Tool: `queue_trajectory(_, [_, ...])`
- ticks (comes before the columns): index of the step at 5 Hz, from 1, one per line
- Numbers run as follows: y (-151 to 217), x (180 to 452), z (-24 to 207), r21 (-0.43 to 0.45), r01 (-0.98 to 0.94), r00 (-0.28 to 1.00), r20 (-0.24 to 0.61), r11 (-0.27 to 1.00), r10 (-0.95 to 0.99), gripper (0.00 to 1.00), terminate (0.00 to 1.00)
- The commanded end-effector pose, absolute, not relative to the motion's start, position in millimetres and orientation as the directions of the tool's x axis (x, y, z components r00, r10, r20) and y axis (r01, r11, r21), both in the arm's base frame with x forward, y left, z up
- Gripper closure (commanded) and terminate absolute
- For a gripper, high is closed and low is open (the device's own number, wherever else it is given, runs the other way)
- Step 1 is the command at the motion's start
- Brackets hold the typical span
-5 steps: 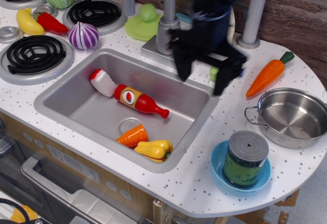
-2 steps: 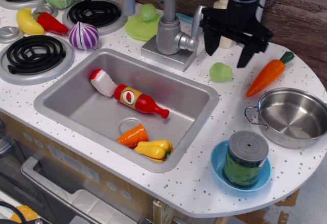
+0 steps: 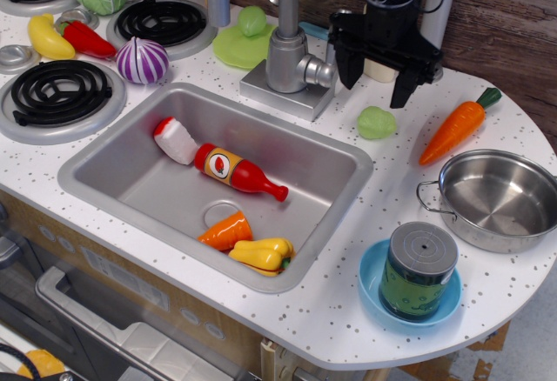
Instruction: Put broccoli in pot or pan
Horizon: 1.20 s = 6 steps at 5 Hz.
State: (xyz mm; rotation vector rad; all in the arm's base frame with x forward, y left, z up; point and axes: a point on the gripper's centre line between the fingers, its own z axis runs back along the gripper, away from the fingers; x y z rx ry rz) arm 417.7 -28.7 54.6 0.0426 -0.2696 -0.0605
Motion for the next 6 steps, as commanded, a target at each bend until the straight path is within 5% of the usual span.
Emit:
queue_trajectory(1, [-25.0, 424.6, 55.1, 0.048, 0.079, 0.944, 0.316, 0.996, -0.09, 0.0, 0.0])
queue_trajectory(3, [-19.9, 423.1, 26.4, -0.011, 0.092, 0.941, 0.329, 0.996, -0.083, 0.0, 0.0])
queue_trajectory(4, [-21.9, 427.4, 19.6, -0.015, 0.088, 0.936, 0.344, 0.996, -0.078, 1.0, 0.0])
queue_trajectory(6, [-35.7, 429.6, 37.7, 0.009, 0.075, 0.941, 0.331, 0.997, -0.074, 1.0, 0.0])
